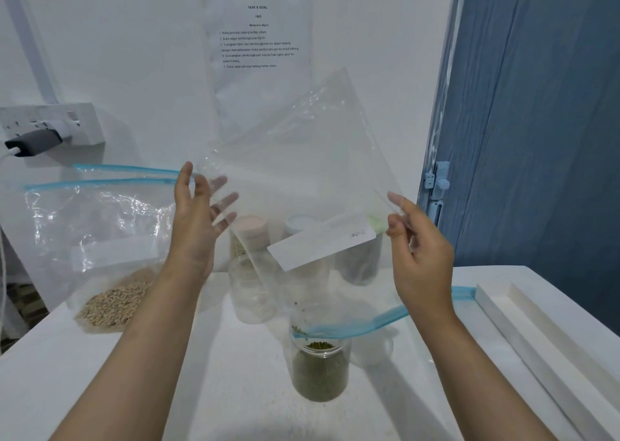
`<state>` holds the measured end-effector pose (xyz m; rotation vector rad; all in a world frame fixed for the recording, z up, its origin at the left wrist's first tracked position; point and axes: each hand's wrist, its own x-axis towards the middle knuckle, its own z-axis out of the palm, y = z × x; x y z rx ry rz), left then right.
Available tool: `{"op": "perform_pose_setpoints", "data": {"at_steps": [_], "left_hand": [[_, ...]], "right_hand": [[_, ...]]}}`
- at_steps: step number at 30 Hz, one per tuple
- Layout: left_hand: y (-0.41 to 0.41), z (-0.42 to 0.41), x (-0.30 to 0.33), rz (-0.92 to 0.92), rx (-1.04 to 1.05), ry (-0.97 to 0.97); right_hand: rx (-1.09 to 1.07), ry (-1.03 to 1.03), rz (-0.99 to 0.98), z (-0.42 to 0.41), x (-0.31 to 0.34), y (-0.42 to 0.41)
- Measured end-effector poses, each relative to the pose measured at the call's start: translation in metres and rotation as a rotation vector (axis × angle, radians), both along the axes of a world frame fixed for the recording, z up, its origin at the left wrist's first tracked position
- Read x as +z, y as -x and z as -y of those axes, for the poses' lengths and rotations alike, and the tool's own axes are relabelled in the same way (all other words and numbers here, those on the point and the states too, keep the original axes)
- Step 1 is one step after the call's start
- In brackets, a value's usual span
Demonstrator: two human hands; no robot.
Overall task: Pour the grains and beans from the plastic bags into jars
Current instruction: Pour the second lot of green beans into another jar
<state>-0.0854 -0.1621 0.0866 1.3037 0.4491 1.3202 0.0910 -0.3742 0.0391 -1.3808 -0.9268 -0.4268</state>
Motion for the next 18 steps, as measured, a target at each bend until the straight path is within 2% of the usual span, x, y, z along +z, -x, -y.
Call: {"op": "perform_pose_setpoints", "data": {"at_steps": [10,18], "left_hand": [[-0.010,0.014,-0.016,-0.015,-0.057,-0.088],[-0.013,0.012,-0.017,0.011,-0.047,-0.039]], "right_hand": [[0.028,-0.029,-0.059,0.009,-0.010,0.002],[0.023,0.000,-0.032,0.009,-0.008,0.000]]}}
